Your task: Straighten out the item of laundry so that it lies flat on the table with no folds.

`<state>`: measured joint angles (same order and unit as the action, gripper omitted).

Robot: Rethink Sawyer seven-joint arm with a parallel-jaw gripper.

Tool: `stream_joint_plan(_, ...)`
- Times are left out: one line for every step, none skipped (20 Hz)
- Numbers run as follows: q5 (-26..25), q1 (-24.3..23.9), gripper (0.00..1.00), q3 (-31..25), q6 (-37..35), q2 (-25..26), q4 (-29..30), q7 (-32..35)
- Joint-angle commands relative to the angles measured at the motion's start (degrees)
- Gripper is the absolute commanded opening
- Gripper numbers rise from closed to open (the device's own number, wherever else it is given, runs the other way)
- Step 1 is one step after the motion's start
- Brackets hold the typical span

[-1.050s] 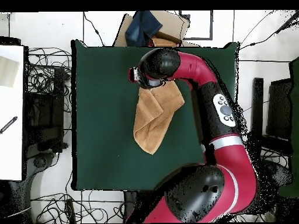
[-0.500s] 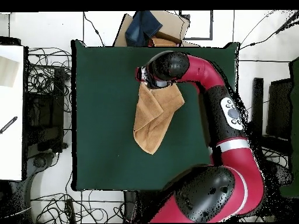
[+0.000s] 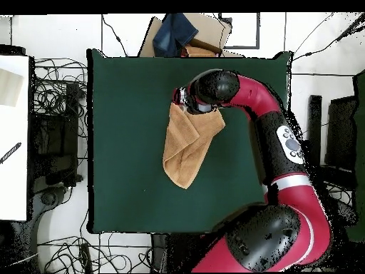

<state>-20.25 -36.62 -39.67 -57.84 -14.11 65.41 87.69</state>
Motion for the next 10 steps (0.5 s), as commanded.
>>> stream_joint_plan(-2.3, -0.2, 1.00, -0.8, 5.2, -0.1, 8.5, -7.2)
stream_joint_plan(-2.3, -0.1, 1.00, -0.9, 5.2, -0.3, 8.7, -7.1)
stream_joint_plan(-2.2, -0.1, 1.00, -0.9, 5.2, -0.4, 8.8, -6.9)
stream_joint_plan(-2.1, -0.2, 1.00, -1.1, 5.2, -0.7, 9.1, -6.8)
stream_joint_plan(-2.0, -0.1, 1.00, -1.1, 5.0, -0.9, 9.1, -6.7)
stream_joint_plan(-1.9, 0.1, 1.00, -1.1, 4.6, -1.0, 8.9, -6.6)
stream_joint_plan(-1.9, 0.1, 1.00, -1.1, 4.8, -1.1, 9.1, -6.5)
stream_joint_plan(-1.8, 0.3, 1.00, -1.1, 4.9, -1.0, 8.8, -6.4)
stream_joint_plan(-1.9, 0.3, 1.00, -1.2, 5.4, -0.9, 8.9, -6.3)
stream_joint_plan(-1.9, 0.2, 1.00, -1.2, 5.7, -0.8, 9.0, -6.2)
